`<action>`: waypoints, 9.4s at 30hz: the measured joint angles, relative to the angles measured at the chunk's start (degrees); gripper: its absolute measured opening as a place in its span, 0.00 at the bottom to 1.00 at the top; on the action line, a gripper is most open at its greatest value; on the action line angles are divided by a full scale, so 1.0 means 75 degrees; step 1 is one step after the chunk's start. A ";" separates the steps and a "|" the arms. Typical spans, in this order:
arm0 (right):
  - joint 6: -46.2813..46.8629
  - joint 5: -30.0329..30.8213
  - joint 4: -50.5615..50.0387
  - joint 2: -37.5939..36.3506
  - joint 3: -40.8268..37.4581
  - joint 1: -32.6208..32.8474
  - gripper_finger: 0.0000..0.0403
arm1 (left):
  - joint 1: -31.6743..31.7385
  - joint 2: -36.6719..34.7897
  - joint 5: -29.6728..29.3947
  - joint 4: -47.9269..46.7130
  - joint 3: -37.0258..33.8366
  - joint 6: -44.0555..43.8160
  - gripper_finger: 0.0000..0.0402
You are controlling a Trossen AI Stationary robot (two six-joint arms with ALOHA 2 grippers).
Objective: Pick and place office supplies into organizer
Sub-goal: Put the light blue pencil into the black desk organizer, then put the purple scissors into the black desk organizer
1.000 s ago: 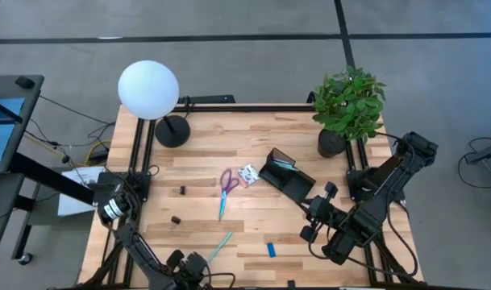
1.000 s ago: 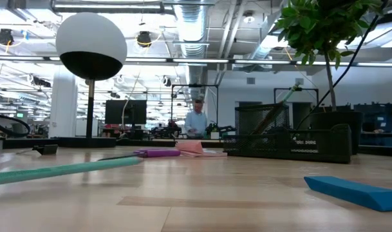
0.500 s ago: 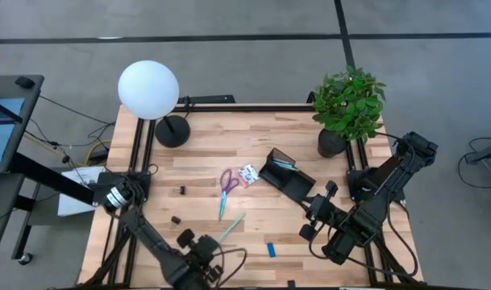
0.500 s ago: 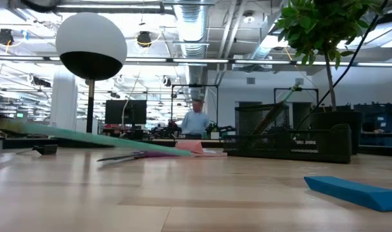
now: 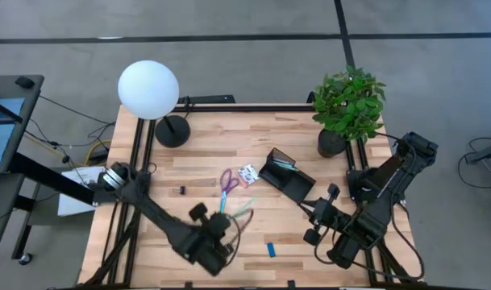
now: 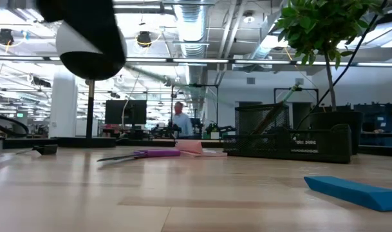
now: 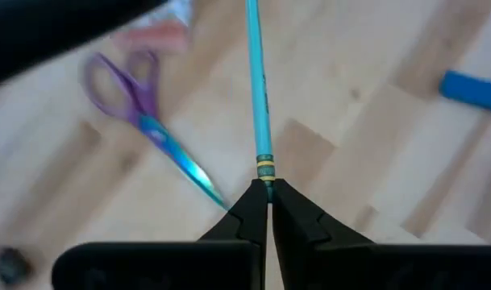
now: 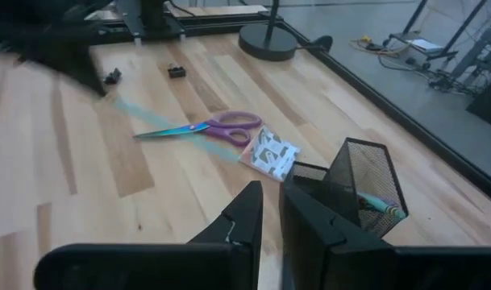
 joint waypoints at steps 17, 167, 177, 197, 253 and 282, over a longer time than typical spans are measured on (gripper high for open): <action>0.0266 0.0006 0.0003 0.0000 0.0003 0.0911 0.10 | 0.3719 -0.1076 0.2718 -0.0323 0.1935 0.5815 0.00; 0.2084 -0.1354 -0.0568 0.0041 -0.0982 0.1005 0.10 | 0.5810 0.0920 0.2714 0.1685 0.4664 1.0194 0.02; 0.3048 -0.0698 -0.0545 0.0331 -0.0979 0.1974 0.10 | 0.5963 0.0970 0.3185 0.2970 0.3928 1.0351 0.02; 0.4138 -0.0583 -0.0276 0.0871 -0.0986 0.2439 0.10 | 0.6127 -0.0876 0.2904 0.4970 0.1693 1.1174 0.02; 0.3585 -0.0207 0.0039 0.0845 -0.0982 0.2155 0.10 | 0.5892 0.3694 0.4385 1.9048 -0.1771 0.9204 0.08; 0.3400 -0.0207 0.0032 0.0845 -0.0982 0.2152 0.10 | 0.5871 0.3657 0.4610 1.8673 -0.1767 0.8999 0.27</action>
